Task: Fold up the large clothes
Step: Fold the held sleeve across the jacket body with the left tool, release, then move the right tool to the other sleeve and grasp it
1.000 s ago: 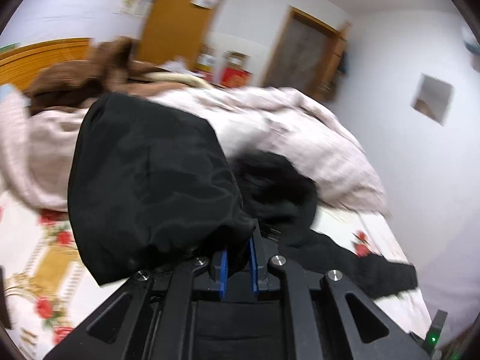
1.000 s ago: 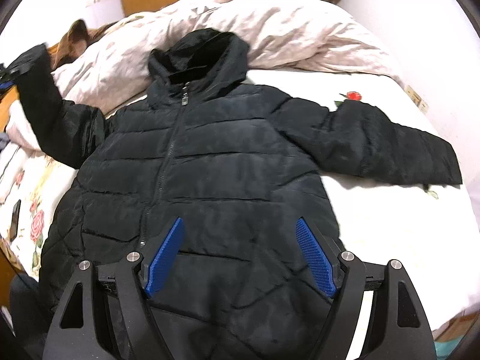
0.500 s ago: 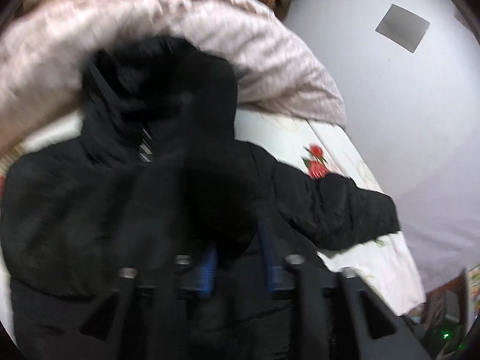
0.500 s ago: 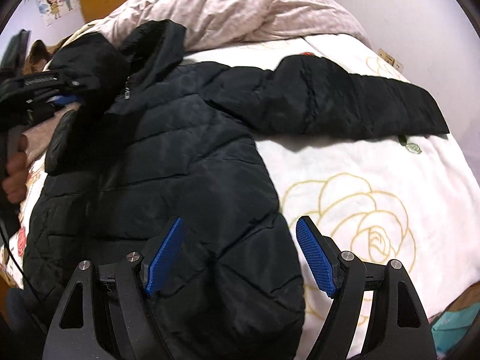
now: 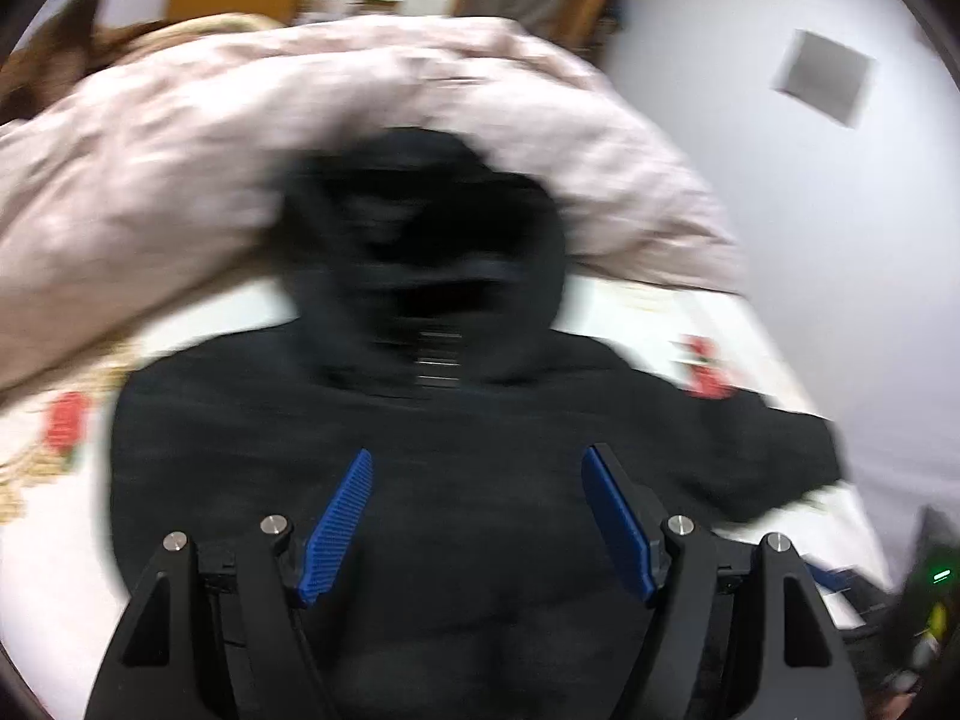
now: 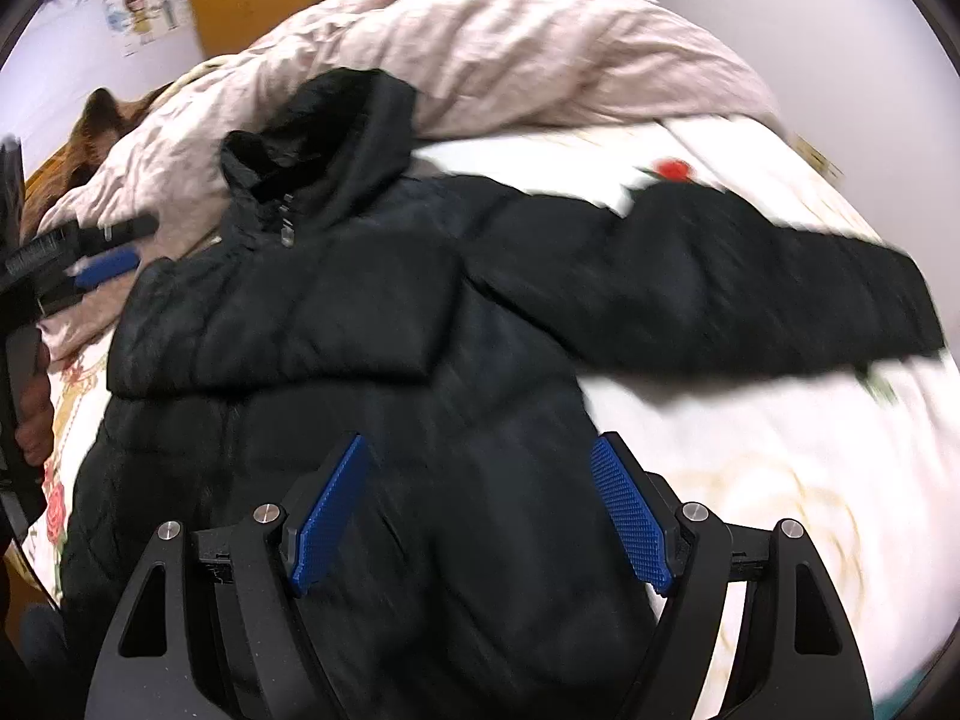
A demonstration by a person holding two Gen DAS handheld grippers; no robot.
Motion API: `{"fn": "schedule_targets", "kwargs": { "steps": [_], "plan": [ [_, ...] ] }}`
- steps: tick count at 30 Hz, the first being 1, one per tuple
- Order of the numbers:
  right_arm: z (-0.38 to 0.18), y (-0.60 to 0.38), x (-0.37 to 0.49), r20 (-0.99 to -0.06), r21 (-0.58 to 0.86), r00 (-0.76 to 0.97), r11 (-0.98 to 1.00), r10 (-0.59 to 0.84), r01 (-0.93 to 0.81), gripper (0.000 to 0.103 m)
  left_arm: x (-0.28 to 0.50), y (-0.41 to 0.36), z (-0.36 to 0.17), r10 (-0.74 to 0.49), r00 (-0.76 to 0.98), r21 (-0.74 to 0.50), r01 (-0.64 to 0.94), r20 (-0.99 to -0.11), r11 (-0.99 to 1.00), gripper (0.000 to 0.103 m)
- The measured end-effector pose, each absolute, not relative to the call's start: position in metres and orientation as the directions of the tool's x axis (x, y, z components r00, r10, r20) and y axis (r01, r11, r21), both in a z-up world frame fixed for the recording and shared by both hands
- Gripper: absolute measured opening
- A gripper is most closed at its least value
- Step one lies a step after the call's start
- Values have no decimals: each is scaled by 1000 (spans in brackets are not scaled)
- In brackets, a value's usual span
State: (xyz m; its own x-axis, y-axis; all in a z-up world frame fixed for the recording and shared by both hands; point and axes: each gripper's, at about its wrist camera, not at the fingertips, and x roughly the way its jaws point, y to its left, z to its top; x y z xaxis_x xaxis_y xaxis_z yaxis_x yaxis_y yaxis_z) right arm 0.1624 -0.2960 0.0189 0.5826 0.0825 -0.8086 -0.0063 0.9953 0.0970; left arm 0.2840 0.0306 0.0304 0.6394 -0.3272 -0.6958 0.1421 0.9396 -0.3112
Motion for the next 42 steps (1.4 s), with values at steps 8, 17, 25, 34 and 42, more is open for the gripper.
{"fn": "schedule_targets", "kwargs": {
  "steps": [8, 17, 25, 34, 42],
  "plan": [
    [-13, -253, 272, -828, 83, 549, 992, 120, -91, 47, 326, 110, -38, -137, 599, -224, -74, -789, 972, 59],
    [-59, -254, 304, -873, 70, 478, 995, 95, -69, 47, 326, 92, -70, -119, 589, -175, -37, -799, 984, 59],
    [-26, -255, 259, -835, 82, 539, 994, 108, -72, 47, 277, 112, -33, -153, 651, -223, -26, -744, 975, 59],
    [-47, -253, 266, -882, 51, 466, 996, 77, -68, 47, 276, 106, -52, -114, 576, -191, -75, -809, 979, 59],
    [17, -274, 194, -830, 104, 548, 994, 97, -19, 48, 207, 70, 5, -136, 627, -175, 0, -767, 985, 60]
  ]
}}
